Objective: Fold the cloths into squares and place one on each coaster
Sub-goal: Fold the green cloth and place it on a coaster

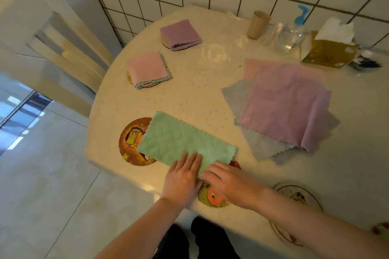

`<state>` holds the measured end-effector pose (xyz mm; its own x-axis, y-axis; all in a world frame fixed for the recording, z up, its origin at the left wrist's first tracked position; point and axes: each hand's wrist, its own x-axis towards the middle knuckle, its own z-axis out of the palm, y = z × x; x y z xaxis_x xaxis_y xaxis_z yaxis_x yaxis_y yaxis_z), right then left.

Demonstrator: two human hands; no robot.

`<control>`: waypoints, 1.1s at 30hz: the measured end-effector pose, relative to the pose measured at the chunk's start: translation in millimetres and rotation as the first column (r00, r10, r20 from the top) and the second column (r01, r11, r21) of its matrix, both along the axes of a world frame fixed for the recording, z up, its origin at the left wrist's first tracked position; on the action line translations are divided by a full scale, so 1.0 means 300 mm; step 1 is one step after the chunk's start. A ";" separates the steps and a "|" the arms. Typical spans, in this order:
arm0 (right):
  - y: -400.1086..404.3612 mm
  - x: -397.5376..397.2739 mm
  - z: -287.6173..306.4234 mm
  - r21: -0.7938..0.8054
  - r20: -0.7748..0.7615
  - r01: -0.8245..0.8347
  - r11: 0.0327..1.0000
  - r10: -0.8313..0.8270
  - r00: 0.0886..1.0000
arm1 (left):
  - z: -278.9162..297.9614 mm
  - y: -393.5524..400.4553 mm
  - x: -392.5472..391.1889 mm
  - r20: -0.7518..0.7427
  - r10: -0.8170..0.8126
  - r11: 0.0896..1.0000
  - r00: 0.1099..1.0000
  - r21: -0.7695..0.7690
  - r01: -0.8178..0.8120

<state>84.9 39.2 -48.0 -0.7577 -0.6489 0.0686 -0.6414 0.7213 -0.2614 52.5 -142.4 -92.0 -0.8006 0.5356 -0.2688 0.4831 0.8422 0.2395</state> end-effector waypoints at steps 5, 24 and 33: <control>0.173 -0.153 -0.062 0.050 0.073 0.021 0.999 -0.025 0.997 | -0.004 0.057 0.021 -0.017 0.102 0.993 0.995 -0.048 -0.103; 0.134 -0.528 -0.013 -0.285 0.510 0.252 0.925 -0.076 0.857 | 0.120 -0.020 -0.035 0.564 0.459 0.520 0.687 0.457 -0.722; -0.131 -0.683 -0.063 -0.306 0.647 0.541 0.784 -0.246 0.722 | 0.152 -0.039 -0.090 0.970 0.227 -0.346 0.084 0.161 -0.924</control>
